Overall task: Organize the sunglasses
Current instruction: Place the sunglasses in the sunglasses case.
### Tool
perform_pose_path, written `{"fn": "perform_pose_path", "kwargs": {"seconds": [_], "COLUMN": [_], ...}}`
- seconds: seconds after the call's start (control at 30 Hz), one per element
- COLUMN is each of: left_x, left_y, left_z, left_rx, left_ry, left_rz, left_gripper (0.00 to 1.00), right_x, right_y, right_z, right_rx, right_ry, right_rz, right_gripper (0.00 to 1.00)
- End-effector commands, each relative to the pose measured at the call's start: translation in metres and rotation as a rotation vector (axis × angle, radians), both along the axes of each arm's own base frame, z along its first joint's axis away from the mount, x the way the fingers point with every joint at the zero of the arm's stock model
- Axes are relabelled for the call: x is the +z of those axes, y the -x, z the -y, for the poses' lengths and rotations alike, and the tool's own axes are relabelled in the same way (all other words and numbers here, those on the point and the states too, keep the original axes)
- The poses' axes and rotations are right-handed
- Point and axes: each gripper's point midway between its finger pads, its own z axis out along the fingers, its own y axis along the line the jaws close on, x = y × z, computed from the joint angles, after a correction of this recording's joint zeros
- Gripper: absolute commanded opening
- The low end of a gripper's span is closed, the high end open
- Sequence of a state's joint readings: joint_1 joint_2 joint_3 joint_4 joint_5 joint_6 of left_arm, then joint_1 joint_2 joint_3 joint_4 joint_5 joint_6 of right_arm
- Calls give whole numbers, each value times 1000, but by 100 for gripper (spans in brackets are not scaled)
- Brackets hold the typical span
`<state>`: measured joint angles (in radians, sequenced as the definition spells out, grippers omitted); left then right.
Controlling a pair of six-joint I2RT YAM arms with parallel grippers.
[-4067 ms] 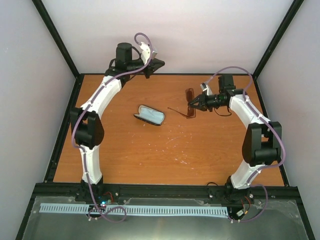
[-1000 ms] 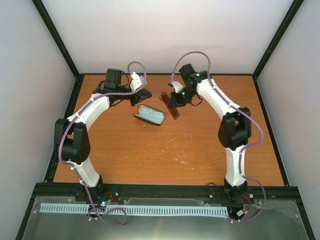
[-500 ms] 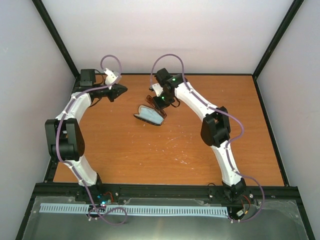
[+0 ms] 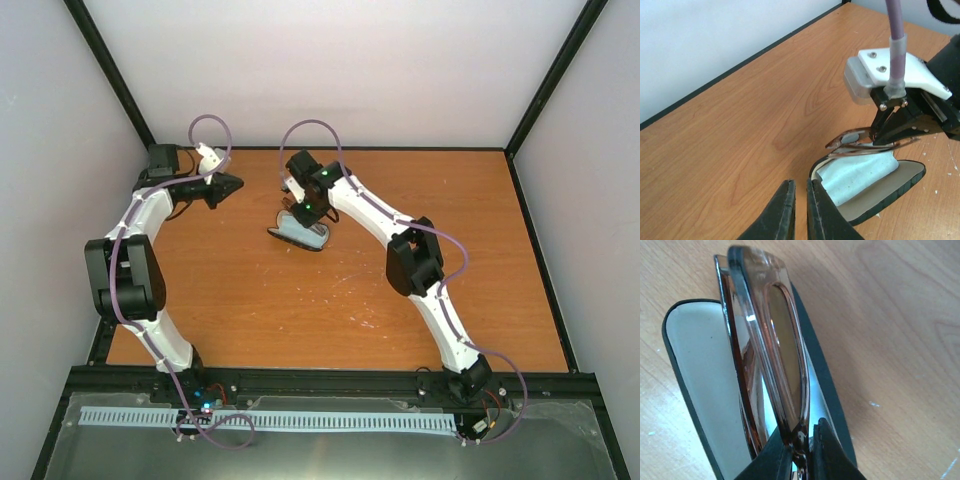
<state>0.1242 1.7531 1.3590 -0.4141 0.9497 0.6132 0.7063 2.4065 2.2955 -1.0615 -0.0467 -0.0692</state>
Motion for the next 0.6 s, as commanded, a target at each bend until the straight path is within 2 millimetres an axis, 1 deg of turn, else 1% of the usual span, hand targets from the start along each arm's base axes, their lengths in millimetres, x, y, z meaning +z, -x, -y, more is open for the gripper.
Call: {"fn": "perform_pose_path", "kwargs": {"seconds": [0.0, 0.07, 0.13, 0.17, 0.2, 0.27, 0.37, 0.47, 0.57], "left_x": [7, 7, 8, 9, 11, 12, 12, 10, 9], "left_y": [7, 5, 2, 1, 1, 1, 3, 4, 5], "left_z": [-7, -10, -12, -13, -14, -13, -12, -13, -12], "left_rx": [-30, -25, -20, -18, -18, -23, -29, -33, -39], "left_ry": [13, 14, 16, 18, 20, 22, 19, 15, 17], "left_rz": [44, 49, 54, 56, 61, 70, 76, 81, 80], "left_gripper": [11, 11, 10, 10, 10, 10, 10, 10, 10], "right_x": [15, 21, 25, 27, 30, 44, 54, 53, 49], "right_y": [-11, -9, -9, 1, 6, -6, -11, -15, -12], "right_z": [-8, -14, -16, -21, -24, -23, -24, -20, -16], "right_rx": [69, 117, 159, 245, 302, 276, 329, 329, 348], "right_ry": [26, 11, 19, -4, -12, -31, -78, -81, -83], "right_rz": [124, 138, 153, 131, 140, 202, 214, 177, 119], "right_gripper": [3, 3, 3, 3, 3, 3, 3, 3, 3]}}
